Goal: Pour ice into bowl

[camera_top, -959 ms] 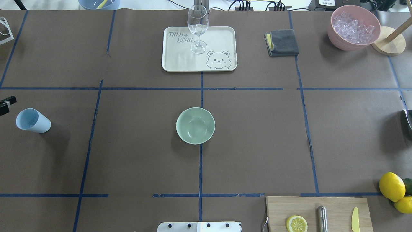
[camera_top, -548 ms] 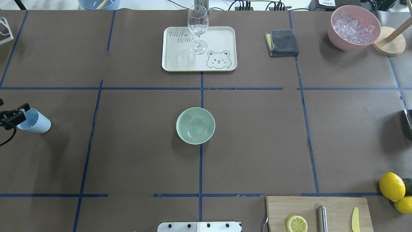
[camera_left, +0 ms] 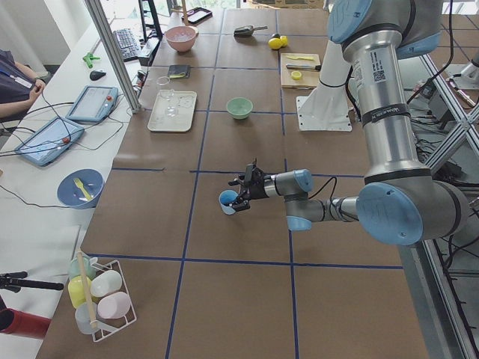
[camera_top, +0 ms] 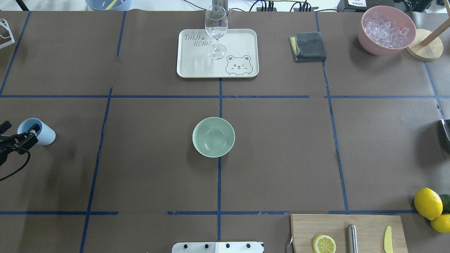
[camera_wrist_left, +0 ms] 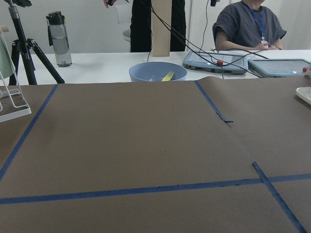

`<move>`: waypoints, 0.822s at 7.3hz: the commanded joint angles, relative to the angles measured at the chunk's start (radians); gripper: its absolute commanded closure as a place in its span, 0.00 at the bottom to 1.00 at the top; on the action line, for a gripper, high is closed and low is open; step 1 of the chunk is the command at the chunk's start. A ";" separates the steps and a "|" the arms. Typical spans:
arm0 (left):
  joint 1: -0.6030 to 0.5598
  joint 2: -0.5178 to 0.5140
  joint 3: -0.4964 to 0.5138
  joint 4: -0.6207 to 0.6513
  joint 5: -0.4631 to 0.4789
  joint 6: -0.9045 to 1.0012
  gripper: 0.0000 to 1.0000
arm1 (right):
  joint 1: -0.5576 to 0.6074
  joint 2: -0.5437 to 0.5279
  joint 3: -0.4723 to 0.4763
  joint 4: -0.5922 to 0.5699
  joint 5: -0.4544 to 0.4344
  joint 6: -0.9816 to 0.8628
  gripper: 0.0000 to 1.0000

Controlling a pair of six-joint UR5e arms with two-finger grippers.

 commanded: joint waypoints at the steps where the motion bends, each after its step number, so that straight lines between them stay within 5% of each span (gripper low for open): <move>1: 0.035 -0.001 0.022 0.000 0.058 -0.018 0.00 | 0.000 0.001 0.000 0.000 0.000 0.000 0.00; 6: 0.093 -0.011 0.059 0.000 0.130 -0.050 0.00 | 0.000 0.004 -0.002 0.000 -0.002 0.000 0.00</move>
